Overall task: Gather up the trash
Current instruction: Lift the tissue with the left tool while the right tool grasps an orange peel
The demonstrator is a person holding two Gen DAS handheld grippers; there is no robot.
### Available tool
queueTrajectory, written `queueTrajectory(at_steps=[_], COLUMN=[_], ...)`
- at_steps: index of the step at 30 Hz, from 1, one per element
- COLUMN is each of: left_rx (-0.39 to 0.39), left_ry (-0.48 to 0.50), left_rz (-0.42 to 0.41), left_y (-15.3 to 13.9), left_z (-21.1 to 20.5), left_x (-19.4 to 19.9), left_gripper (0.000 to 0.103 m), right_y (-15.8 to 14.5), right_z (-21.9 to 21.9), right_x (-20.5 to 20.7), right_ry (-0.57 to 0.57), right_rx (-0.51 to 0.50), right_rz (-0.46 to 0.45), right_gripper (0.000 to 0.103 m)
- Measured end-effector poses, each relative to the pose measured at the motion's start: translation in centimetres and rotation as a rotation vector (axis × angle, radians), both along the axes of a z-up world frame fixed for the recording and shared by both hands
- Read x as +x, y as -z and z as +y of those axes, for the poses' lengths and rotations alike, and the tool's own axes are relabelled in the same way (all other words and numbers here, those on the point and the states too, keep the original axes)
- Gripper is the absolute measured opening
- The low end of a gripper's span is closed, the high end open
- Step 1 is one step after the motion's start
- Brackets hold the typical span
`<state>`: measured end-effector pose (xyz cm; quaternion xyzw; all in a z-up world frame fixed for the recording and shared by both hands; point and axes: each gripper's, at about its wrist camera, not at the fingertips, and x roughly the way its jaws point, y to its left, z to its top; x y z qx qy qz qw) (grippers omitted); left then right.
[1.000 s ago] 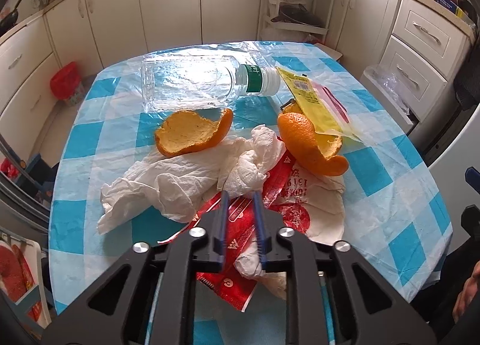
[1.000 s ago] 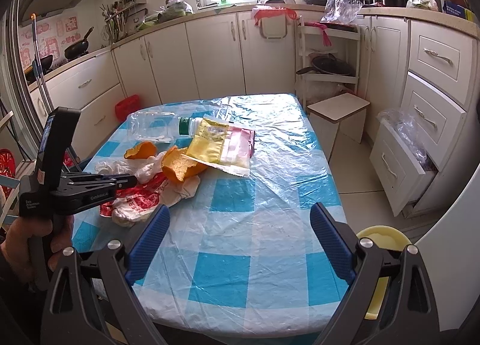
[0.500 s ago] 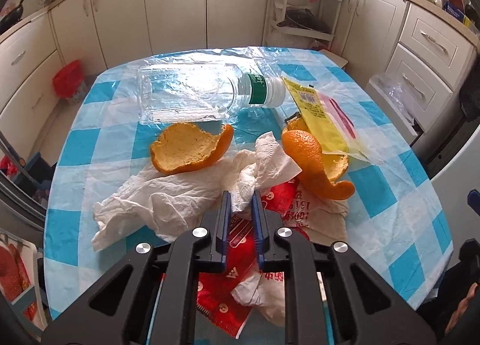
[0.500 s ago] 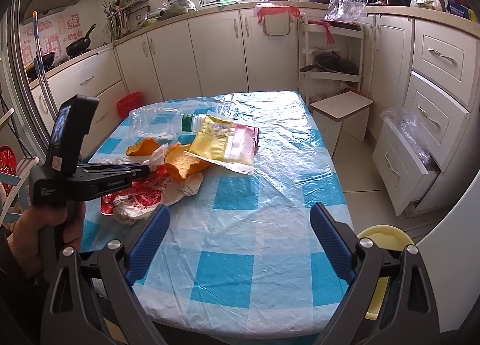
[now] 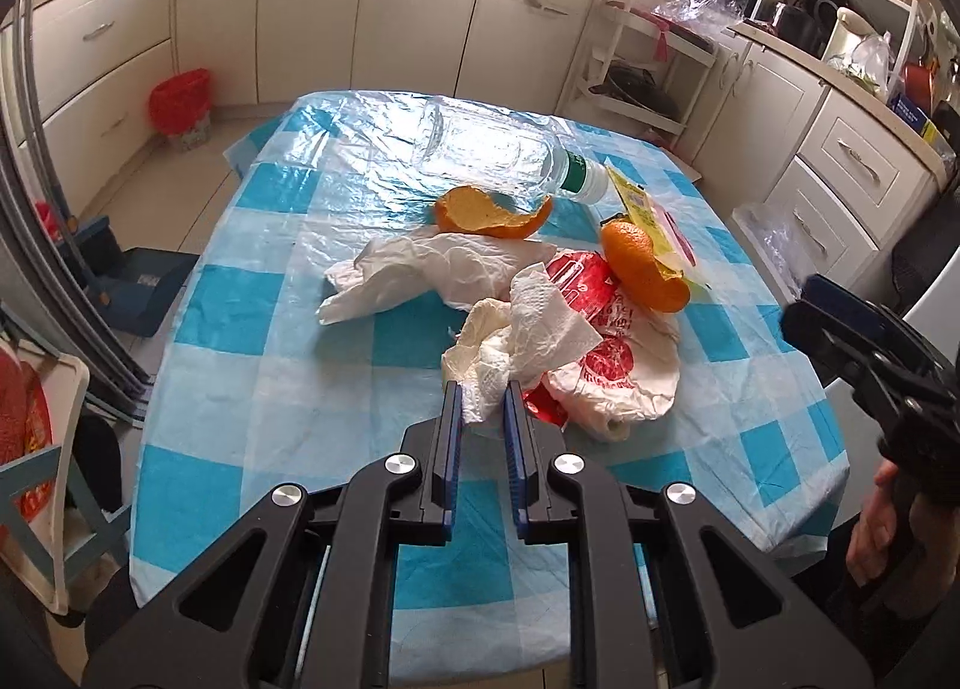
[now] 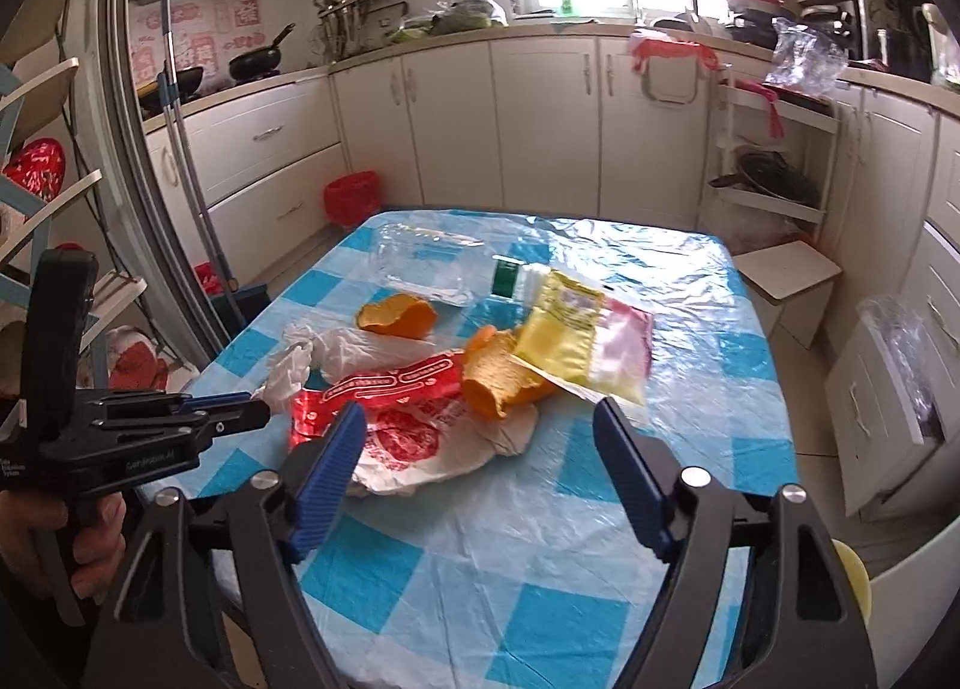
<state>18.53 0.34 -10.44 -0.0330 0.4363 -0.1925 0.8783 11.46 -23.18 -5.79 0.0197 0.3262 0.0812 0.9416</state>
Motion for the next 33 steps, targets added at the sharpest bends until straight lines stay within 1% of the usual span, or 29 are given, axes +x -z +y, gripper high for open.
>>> queueTrajectory(at_steps=[1,2,3,6,7,9,13,14,15,16,17,20,25,29,33], left_rx=[-0.01,-0.019,-0.027,-0.048,-0.051,-0.056,-0.068,-0.069,-0.07,-0.071,-0.072,-0.073,-0.066,-0.063,-0.06], left_ry=[-0.002,-0.005,-0.008,-0.014,-0.014,-0.014,-0.014,-0.014,-0.015,-0.017,-0.018,-0.024,-0.021,-0.011,0.01], left_rz=[0.0,-0.002,-0.005,-0.012,-0.015,-0.017,-0.008,-0.006,-0.004,-0.002,-0.001,0.001,-0.005,-0.014,-0.031], left_y=[-0.1,-0.2,-0.3,-0.6,-0.7,-0.8,-0.4,-0.3,-0.3,-0.2,-0.2,-0.1,-0.4,-1.0,-2.0], left_z=[0.3,0.6,0.9,1.4,1.5,1.7,2.1,2.1,2.2,2.3,2.4,2.5,2.0,1.5,0.7], left_x=[-0.1,-0.2,-0.2,-0.3,-0.3,-0.3,-0.3,-0.3,-0.3,-0.2,-0.2,0.0,-0.3,-0.9,-1.8], left_gripper=[0.013,0.013,0.013,0.013,0.013,0.013,0.013,0.013,0.013,0.013,0.013,0.013,0.013,0.013,0.013], right_y=[0.2,0.5,0.8,1.8,2.3,3.3,5.2,5.6,5.9,5.9,5.8,4.9,2.3,0.5,-0.5], right_z=[0.3,0.6,0.7,1.2,1.2,1.3,1.3,1.3,1.1,0.9,0.4,-0.8,-3.7,-5.4,-6.5], right_x=[0.9,1.7,2.5,5.1,5.9,7.5,9.3,9.7,10.1,10.2,10.2,9.7,7.9,5.4,2.3], right_ry=[-0.018,-0.028,-0.034,-0.047,-0.049,-0.044,-0.034,-0.034,-0.032,-0.029,-0.026,-0.024,-0.057,-0.112,-0.151], right_rx=[0.003,0.004,0.006,0.021,0.029,0.035,0.057,0.063,0.075,0.098,0.133,0.222,0.463,0.63,0.744], right_rz=[0.013,0.028,0.041,0.097,0.122,0.167,0.238,0.249,0.261,0.264,0.26,0.233,0.181,0.145,0.121], right_gripper=[0.064,0.059,0.057,0.055,0.051,0.05,0.044,0.031,0.023,0.012,0.008,0.006,0.006,0.006,0.006])
